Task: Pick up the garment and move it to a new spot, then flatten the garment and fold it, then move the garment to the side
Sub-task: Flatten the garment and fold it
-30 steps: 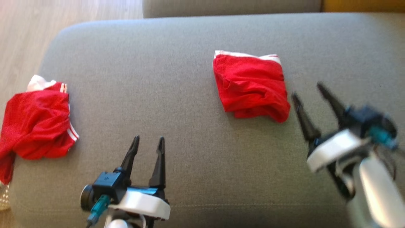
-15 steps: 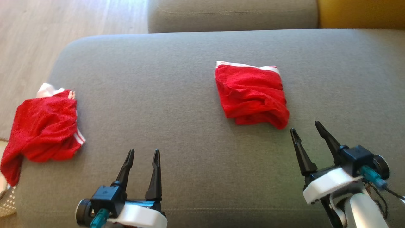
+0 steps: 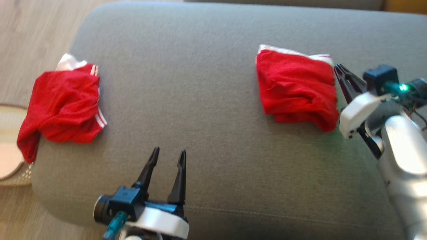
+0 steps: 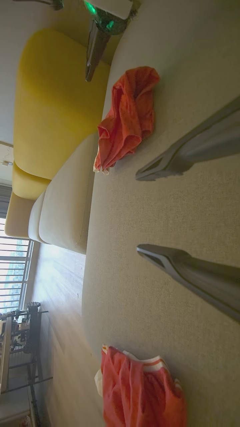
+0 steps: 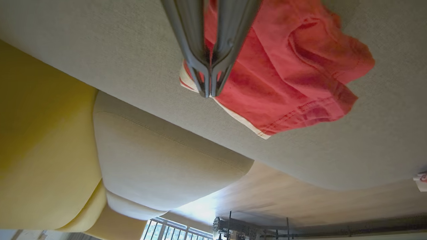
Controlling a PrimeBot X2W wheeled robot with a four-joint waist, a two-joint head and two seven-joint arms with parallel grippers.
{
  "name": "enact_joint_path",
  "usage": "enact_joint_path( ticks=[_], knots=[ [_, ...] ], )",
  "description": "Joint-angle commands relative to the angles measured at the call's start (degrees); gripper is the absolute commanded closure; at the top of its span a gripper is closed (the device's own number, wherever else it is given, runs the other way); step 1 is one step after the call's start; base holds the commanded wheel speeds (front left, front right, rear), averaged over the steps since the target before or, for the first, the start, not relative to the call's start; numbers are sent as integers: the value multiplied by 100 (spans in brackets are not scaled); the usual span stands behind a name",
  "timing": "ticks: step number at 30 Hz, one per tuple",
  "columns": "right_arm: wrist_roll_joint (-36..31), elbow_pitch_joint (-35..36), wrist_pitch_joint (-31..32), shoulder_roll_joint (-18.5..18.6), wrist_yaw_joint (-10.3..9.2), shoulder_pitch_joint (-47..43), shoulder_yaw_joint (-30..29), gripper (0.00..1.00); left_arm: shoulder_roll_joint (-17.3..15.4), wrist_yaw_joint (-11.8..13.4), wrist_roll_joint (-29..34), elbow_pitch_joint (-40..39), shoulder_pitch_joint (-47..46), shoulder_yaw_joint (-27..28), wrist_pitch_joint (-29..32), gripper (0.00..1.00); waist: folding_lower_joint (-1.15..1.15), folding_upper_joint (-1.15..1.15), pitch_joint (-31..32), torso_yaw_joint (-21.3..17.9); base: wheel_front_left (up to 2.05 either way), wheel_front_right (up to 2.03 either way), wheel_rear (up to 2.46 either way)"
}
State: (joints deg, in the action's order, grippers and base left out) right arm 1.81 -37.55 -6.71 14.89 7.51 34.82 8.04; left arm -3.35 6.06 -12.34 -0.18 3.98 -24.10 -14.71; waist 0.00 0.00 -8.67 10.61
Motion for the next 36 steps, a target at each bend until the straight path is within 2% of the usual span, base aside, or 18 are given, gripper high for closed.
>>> enact_joint_path(
  ticks=[1,6,10,15,21,26,30,32,36],
  knots=[
    [76,28,5,28,-2,147,199,100,43,18,-26,-177,-249,129,-29,0,0,0,-184,147,0,0,0],
    [439,-853,98,98,-2,564,1116,100,45,67,-147,-126,-395,47,-29,0,0,0,-335,220,0,0,0],
    [831,-1189,-35,-10,-2,618,1755,100,46,105,-183,-97,-508,-6,-29,0,0,0,-385,216,0,0,0],
    [1309,-1235,-194,-145,-2,456,2506,100,46,128,-160,-79,-562,7,-29,0,0,0,-359,99,0,0,0],
    [1668,-947,-367,-225,-2,268,3191,100,46,109,-109,-83,-551,47,-29,0,0,0,-286,-89,0,0,0],
    [1714,-754,-544,-141,-2,465,3041,100,46,94,-86,-120,-579,52,-29,0,0,0,-315,-143,0,0,0],
    [1425,-846,-662,-164,-2,751,2525,100,46,72,-86,-150,-635,35,-29,0,0,0,-384,-119,0,0,0],
    [1299,-1024,-680,-296,-2,835,2354,100,46,56,-90,-143,-669,21,-29,0,0,0,-419,-84,0,0,0],
    [1181,-1393,-738,-707,-2,852,2447,100,46,42,-133,-56,-706,-20,-29,0,0,0,-353,12,0,0,0]
  ],
)
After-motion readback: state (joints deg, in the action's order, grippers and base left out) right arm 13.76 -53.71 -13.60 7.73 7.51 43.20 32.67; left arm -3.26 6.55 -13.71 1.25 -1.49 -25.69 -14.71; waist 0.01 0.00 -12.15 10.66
